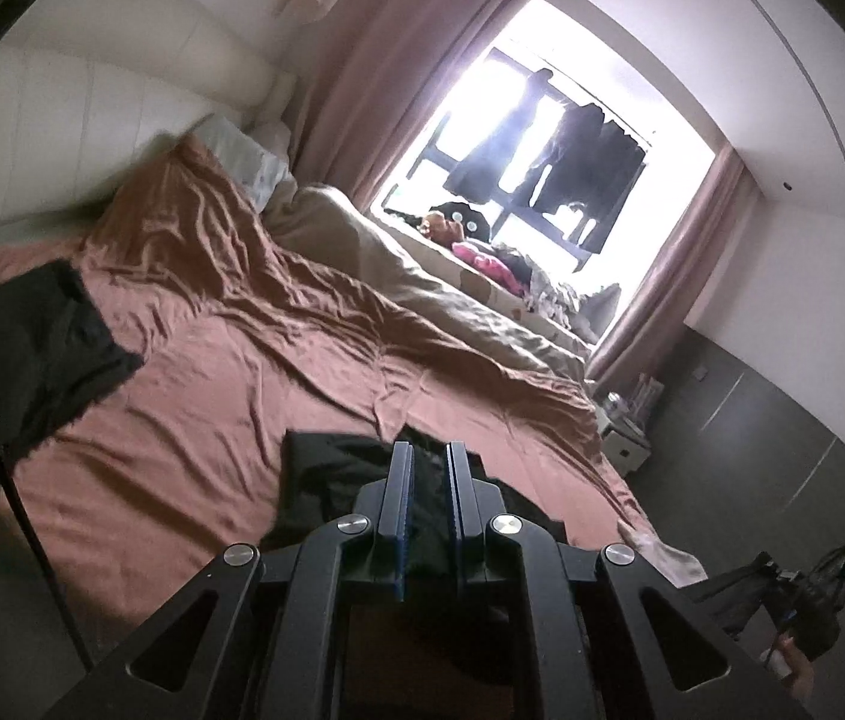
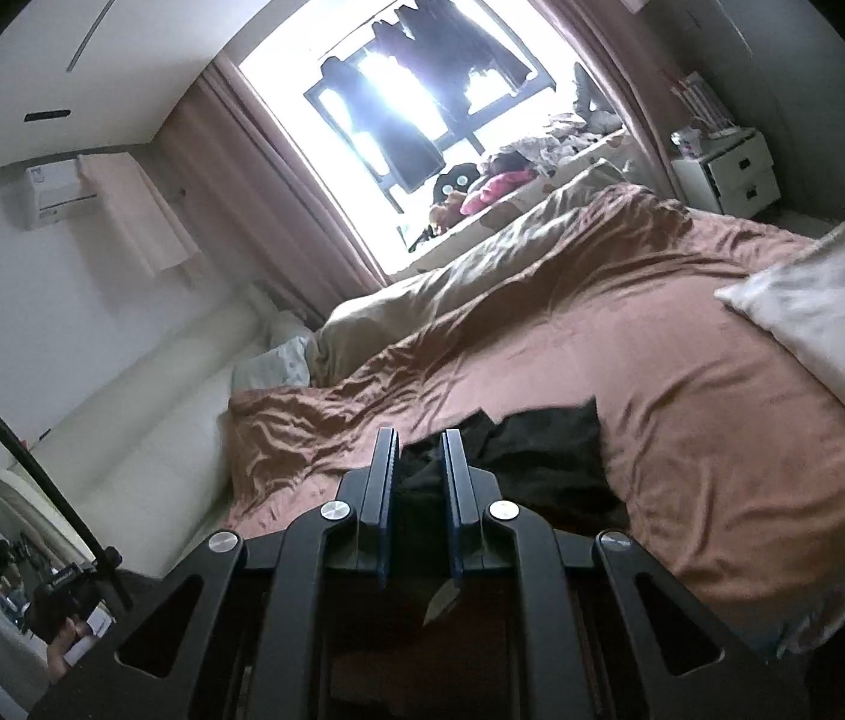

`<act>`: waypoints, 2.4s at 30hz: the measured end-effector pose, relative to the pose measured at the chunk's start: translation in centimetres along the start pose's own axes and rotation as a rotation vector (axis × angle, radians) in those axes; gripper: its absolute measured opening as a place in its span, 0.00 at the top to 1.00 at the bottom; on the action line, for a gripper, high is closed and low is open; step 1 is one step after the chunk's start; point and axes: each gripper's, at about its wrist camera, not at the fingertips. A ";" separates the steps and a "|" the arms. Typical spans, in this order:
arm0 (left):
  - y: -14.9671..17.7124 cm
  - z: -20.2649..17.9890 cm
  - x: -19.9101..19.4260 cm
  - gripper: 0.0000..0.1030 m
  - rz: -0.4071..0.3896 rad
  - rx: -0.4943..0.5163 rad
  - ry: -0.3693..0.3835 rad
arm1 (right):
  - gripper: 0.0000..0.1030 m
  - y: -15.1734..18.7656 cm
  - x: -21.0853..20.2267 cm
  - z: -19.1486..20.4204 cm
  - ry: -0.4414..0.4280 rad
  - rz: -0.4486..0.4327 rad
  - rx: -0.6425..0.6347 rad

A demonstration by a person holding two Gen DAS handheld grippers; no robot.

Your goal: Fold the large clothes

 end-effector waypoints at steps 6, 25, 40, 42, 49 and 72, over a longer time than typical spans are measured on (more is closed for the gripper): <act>-4.1 -1.2 5.3 0.90 -0.019 0.036 -0.021 | 0.90 -3.6 6.6 -1.3 -0.009 -0.009 -0.007; -8.7 0.7 26.0 1.00 0.108 0.071 -0.120 | 0.89 -9.4 26.6 -6.4 0.089 0.070 0.045; -0.9 6.6 38.8 0.98 0.506 -0.011 -0.205 | 0.15 -9.1 37.0 -10.1 0.282 0.217 0.102; -0.1 6.2 39.9 0.97 0.547 -0.007 -0.191 | 0.15 -9.2 36.5 -10.0 0.299 0.223 0.099; 2.2 4.8 44.0 0.49 0.632 0.029 -0.150 | 0.15 -8.7 34.3 -10.9 0.321 0.283 0.100; 0.9 3.0 44.4 0.95 0.534 0.108 -0.113 | 0.83 -8.6 35.8 -12.7 0.073 0.388 0.184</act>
Point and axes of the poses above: each gripper's, at about its wrist camera, not at the fingertips, and x roughly the way its jaws point, z to its left, y to its underside, and after that the axes turned 7 degrees about -y, right-handed
